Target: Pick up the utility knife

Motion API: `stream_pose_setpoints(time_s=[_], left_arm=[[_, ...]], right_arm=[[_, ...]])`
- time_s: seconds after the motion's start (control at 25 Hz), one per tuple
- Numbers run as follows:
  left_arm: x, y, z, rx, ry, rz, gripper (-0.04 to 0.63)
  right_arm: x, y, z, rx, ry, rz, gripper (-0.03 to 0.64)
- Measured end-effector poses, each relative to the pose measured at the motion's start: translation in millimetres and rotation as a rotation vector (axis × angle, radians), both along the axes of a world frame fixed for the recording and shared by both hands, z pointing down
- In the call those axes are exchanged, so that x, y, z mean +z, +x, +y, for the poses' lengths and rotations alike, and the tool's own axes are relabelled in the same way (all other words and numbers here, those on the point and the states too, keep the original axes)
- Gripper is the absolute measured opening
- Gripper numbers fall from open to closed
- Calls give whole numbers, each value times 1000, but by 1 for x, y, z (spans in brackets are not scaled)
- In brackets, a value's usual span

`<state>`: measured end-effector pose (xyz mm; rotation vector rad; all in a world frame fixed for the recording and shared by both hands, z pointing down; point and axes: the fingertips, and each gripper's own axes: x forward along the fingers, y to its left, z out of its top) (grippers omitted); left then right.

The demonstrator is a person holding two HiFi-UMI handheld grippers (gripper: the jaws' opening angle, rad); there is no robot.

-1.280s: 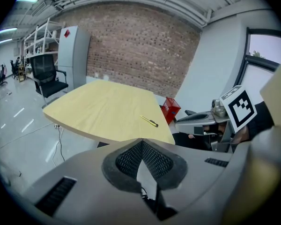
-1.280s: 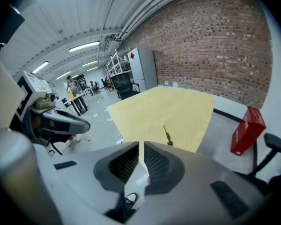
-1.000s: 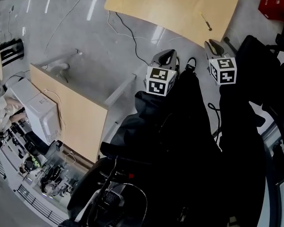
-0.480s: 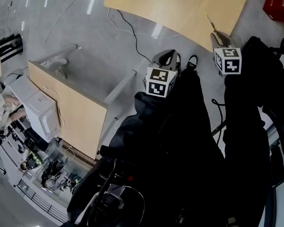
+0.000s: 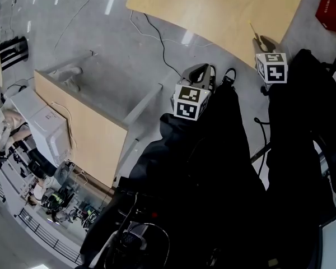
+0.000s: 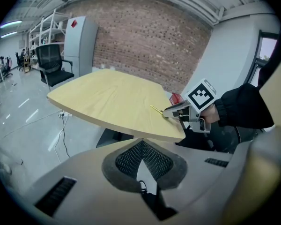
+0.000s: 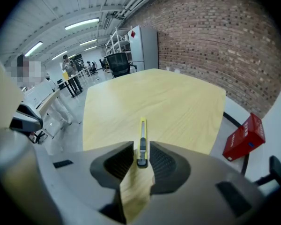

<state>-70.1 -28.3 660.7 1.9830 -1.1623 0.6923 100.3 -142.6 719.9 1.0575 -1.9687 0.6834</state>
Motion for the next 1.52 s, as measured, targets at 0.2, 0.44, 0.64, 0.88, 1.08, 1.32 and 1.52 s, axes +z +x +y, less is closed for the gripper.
stream_pose_setpoints(time_s=[0.2,0.44,0.64,0.88,1.08,1.32,1.52], left_arm=[[3,-8,0,-12,-3,-19,0],[1,-9,1,-10,-2,-18,0],[0,-9,1,-4,-1,-22,0],[-5,-6,2,-4,6,-9,0],[-21,-2,-9,13,51,-18,0],[-65,10,-24,28,144,3,0],[-125,17,-43,40,268,21,0]], right_arm=[[5,-3,-5,-15,-10,21,92],[8,-5,-3,-23,-23,39,86],[7,-7,-3,-16,-18,37,71],[-5,-2,-4,6,11,27,71],[-41,1,-1,35,81,-15,69],[-113,-7,14,65,210,-89,69],[-187,-11,28,115,344,-145,69]])
